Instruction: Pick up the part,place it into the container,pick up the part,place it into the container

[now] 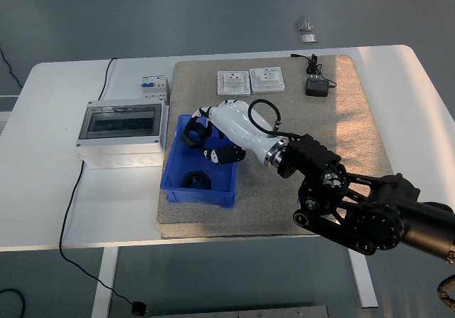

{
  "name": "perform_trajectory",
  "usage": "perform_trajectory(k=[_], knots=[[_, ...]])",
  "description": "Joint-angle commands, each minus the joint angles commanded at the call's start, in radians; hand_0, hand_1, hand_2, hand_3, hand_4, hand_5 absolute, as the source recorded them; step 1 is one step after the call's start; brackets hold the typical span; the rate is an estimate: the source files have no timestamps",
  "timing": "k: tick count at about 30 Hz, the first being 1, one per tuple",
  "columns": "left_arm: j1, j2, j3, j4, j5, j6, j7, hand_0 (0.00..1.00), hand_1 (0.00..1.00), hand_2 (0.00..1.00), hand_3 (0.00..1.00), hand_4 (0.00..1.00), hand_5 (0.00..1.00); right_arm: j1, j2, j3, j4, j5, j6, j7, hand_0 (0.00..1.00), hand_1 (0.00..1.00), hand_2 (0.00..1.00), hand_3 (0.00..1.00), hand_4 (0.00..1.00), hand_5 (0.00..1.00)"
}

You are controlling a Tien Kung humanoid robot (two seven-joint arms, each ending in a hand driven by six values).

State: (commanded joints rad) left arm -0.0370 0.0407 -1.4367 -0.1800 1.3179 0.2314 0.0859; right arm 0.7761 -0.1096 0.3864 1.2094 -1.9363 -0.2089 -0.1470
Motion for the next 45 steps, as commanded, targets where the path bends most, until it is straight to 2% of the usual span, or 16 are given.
perform_trajectory(k=[5, 6, 9, 11, 12, 24, 25, 30, 31, 42, 43, 45], knots=[[0.001, 0.001, -0.003, 0.0, 0.003, 0.002, -0.002, 0.698, 0.673, 0.725, 0.717, 0.789, 0.899, 0.0, 0.001, -0.012, 0.008, -0.04, 0.099, -0.036, 0.819, 0.514, 0.618, 0.64, 0.42, 0.172], [0.002, 0.001, -0.003, 0.0, 0.003, 0.002, -0.002, 0.697, 0.673, 0.724, 0.715, 0.789, 0.903, 0.0, 0.001, -0.013, 0.01, -0.043, 0.108, -0.04, 0.943, 0.722, 0.749, 0.698, 0.523, 0.289], [0.003, 0.002, -0.004, 0.0, 0.005, 0.002, -0.002, 0.697, 0.673, 0.724, 0.715, 0.789, 0.903, 0.002, 0.0, -0.014, 0.018, -0.05, 0.128, -0.052, 0.943, 0.722, 0.749, 0.698, 0.523, 0.289], [0.003, 0.002, -0.006, 0.0, 0.007, 0.003, -0.003, 0.697, 0.673, 0.724, 0.715, 0.789, 0.903, 0.003, 0.0, -0.015, 0.022, -0.05, 0.133, -0.055, 0.943, 0.722, 0.749, 0.698, 0.523, 0.289], [0.003, 0.002, -0.006, 0.0, 0.007, 0.003, -0.003, 0.698, 0.671, 0.723, 0.715, 0.789, 0.902, 0.004, -0.001, -0.016, 0.024, -0.05, 0.136, -0.056, 0.989, 0.769, 0.784, 0.705, 0.549, 0.333], [0.002, 0.003, -0.009, 0.0, 0.01, 0.005, -0.003, 0.697, 0.671, 0.721, 0.715, 0.79, 0.905, 0.031, 0.002, -0.041, 0.04, -0.089, 0.17, -0.081, 0.998, 0.785, 0.8, 0.714, 0.556, 0.343], [0.002, 0.003, -0.009, 0.0, 0.01, 0.006, -0.003, 0.696, 0.67, 0.722, 0.713, 0.79, 0.907, 0.033, 0.002, -0.043, 0.041, -0.089, 0.169, -0.081, 0.998, 0.835, 0.845, 0.769, 0.559, 0.348], [0.002, 0.004, -0.009, 0.0, 0.009, 0.006, -0.002, 0.696, 0.67, 0.722, 0.713, 0.79, 0.907, 0.036, 0.003, -0.049, 0.041, -0.089, 0.17, -0.083, 0.998, 0.835, 0.845, 0.769, 0.559, 0.348], [0.002, 0.004, -0.01, 0.0, 0.01, 0.006, -0.002, 0.696, 0.67, 0.722, 0.712, 0.79, 0.907, 0.038, 0.003, -0.052, 0.041, -0.09, 0.172, -0.084, 0.998, 0.853, 0.86, 0.831, 0.56, 0.335], [0.003, 0.005, -0.012, 0.0, 0.012, 0.006, -0.001, 0.696, 0.67, 0.721, 0.712, 0.788, 0.91, 0.05, 0.008, -0.056, 0.044, -0.105, 0.195, -0.094, 0.998, 0.849, 0.868, 0.863, 0.559, 0.318], [0.003, 0.005, -0.012, 0.0, 0.012, 0.006, -0.001, 0.695, 0.67, 0.721, 0.712, 0.788, 0.911, 0.05, 0.008, -0.056, 0.044, -0.105, 0.196, -0.094, 0.998, 0.857, 0.879, 0.91, 0.773, 0.271], [0.003, 0.005, -0.012, 0.0, 0.013, 0.006, 0.0, 0.695, 0.67, 0.721, 0.712, 0.788, 0.911, 0.051, 0.009, -0.057, 0.044, -0.107, 0.197, -0.094, 0.998, 0.857, 0.879, 0.91, 0.773, 0.271]])
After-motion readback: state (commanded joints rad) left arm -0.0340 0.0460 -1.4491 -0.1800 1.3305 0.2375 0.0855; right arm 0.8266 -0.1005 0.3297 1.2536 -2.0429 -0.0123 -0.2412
